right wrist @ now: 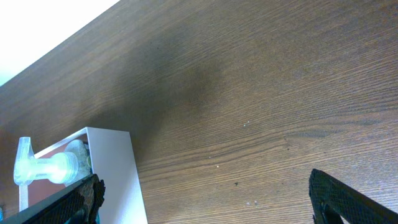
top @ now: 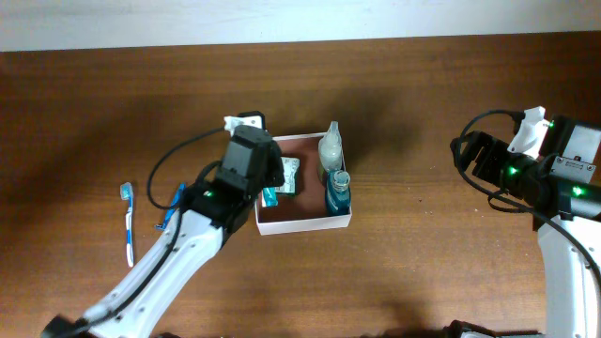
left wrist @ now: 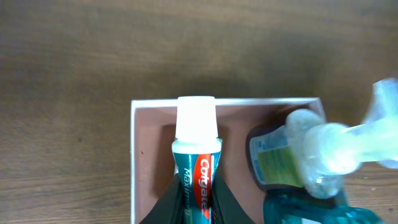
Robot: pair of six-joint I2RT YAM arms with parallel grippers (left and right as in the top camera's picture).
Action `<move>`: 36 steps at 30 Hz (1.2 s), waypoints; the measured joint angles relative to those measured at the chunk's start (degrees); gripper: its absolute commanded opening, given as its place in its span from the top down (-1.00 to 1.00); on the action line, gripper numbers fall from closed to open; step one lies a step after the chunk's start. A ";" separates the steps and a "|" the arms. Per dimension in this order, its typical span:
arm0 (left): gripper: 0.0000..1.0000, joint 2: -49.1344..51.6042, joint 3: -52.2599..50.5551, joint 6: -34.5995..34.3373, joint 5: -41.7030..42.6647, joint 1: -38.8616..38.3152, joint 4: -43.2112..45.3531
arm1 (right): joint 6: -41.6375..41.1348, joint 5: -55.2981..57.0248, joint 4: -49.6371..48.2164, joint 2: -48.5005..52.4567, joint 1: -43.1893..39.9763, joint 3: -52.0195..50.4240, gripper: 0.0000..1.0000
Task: Pack container
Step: 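Carry the toothpaste tube right over the box with the left gripper, then lower the toothpaste tube into the box beside the Dettol bar and release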
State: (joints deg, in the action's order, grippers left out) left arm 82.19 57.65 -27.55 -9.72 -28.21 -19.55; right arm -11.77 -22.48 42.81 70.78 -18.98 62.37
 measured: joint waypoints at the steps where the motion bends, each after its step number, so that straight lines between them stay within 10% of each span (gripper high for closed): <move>1: 0.78 1.29 0.00 -0.37 0.00 -0.28 0.37 | -0.02 0.02 0.00 0.00 0.00 0.00 -0.96; 36: 0.45 9.42 0.00 -1.22 -0.04 -2.89 1.99 | 0.00 0.00 0.00 0.00 0.00 0.00 -0.97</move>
State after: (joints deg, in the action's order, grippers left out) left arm 91.61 57.65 -28.77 -9.76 -31.09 -17.56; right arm -11.77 -22.48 42.81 70.78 -18.98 62.37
